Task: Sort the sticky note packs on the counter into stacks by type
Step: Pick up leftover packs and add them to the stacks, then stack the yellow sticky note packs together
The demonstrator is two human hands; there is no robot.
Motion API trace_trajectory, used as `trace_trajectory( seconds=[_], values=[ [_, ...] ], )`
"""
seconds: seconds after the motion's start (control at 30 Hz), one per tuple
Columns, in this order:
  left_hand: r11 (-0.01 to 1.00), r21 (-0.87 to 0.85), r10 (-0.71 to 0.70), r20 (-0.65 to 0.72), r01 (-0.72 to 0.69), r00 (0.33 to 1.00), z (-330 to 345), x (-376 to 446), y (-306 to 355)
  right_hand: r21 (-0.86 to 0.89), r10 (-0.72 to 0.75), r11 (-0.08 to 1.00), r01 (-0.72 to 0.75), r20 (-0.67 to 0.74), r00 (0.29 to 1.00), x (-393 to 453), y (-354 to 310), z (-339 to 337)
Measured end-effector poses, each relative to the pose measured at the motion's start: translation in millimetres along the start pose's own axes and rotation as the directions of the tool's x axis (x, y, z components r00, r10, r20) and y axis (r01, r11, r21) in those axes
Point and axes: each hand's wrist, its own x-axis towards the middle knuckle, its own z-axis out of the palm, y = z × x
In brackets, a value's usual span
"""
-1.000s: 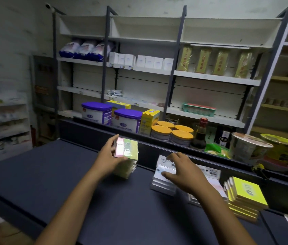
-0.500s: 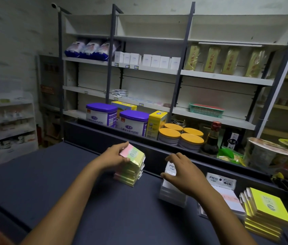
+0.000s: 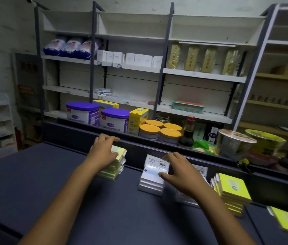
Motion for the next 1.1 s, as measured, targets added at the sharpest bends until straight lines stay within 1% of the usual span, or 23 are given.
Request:
trace_trajectory(
  seconds=[0.07, 0.17, 0.3, 0.5, 0.7, 0.8, 0.9, 1.1],
  values=[
    [0.992, -0.058, 0.108, -0.01, -0.108, 0.994, 5, -14, 31, -0.013, 0.022, 1.0, -0.022, -0.013, 1.0, -16, 11, -10],
    [0.97, -0.077, 0.236, 0.047, -0.232, 0.971, 19, -39, 81, -0.037, 0.081, 0.996, -0.082, -0.035, 0.996, -49, 31, -28],
    [0.943, -0.079, 0.331, 0.1, -0.324, 0.938, 42, -72, 136, -0.095, 0.144, 0.984, -0.148, -0.042, 0.989, -99, 60, -56],
    [0.902, -0.127, 0.426, 0.125, -0.412, 0.896, 77, -139, 231, -0.12, 0.26, 0.955, -0.27, -0.089, 0.961, -204, 109, -111],
    [0.874, -0.155, 0.484, 0.18, -0.461, 0.857, 113, -214, 317, -0.153, 0.354, 0.918, -0.365, -0.093, 0.93, -317, 151, -160],
    [0.862, -0.152, 0.507, 0.196, -0.484, 0.84, 129, -248, 346, -0.143, 0.394, 0.903, -0.404, -0.097, 0.914, -364, 168, -178],
    [0.858, -0.155, 0.512, 0.193, -0.489, 0.837, 142, -276, 370, -0.138, 0.416, 0.894, -0.426, -0.094, 0.904, -404, 182, -193],
    [0.85, -0.183, 0.524, 0.187, -0.495, 0.831, 156, -308, 409, -0.152, 0.45, 0.873, -0.463, -0.11, 0.886, -454, 199, -219]
  ],
)
